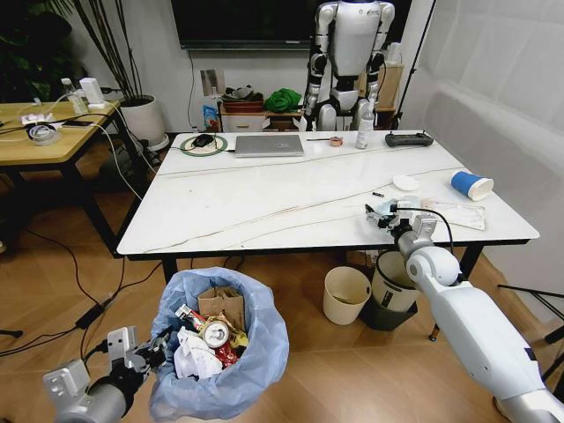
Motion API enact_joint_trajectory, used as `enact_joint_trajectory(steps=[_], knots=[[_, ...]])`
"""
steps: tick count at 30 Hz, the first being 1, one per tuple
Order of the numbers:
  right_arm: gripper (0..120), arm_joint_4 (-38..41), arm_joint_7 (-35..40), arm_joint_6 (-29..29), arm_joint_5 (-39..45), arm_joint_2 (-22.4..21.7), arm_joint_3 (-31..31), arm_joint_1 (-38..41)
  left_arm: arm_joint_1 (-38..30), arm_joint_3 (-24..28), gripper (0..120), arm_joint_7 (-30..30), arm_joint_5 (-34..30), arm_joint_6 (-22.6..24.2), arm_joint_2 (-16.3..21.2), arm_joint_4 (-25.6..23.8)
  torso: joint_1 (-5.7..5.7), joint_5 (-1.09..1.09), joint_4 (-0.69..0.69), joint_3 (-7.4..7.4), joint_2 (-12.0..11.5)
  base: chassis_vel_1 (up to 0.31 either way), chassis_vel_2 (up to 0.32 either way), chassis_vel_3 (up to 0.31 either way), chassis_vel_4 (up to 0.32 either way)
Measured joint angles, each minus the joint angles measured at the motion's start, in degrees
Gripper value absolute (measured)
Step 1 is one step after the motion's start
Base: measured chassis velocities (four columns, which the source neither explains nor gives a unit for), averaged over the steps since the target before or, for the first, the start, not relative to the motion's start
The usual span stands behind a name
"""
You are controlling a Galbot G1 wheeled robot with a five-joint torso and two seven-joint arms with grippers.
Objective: Pick up the trash bin and place the trash from the table into it.
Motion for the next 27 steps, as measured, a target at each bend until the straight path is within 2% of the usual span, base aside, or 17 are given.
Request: enact_joint_trajectory(steps=[12,13,16,24,27], knots=[[26,-0.3,-0.4,0.6,-1.2,-0.5,-0.3,-1.1,-0.5,0.1,0,0.0,-0.3,0.1,0.1,0.2,0.00,0.00,0.00,0.00,0.0,0.000,0.000,0.000,0.000],[15,-0.2,-0.5,0.7,-1.3,-0.8,-0.1,-1.4,-0.5,0.1,0,0.0,-0.3,0.1,0.2,0.2,0.00,0.00,-0.01,0.00,0.0,0.000,0.000,0.000,0.000],[3,0.3,-0.5,0.7,-1.1,-1.2,0.0,-1.4,-0.6,0.1,0,0.0,-0.5,0.1,0.2,0.1,0.00,0.00,0.00,0.00,0.0,0.000,0.000,0.000,0.000],[0,3.1,-0.8,1.0,0.4,-2.2,0.3,-2.7,-0.5,0.0,0,0.0,-0.5,0.1,0.2,-0.2,0.00,0.01,0.00,0.00,0.0,0.000,0.000,0.000,0.000],[0,9.5,-1.9,2.0,5.8,-3.8,0.1,-4.9,-0.4,-0.1,0,0.0,-0.5,0.1,0.2,-0.6,0.00,-0.02,-0.01,0.00,0.0,0.000,0.000,0.000,0.000]])
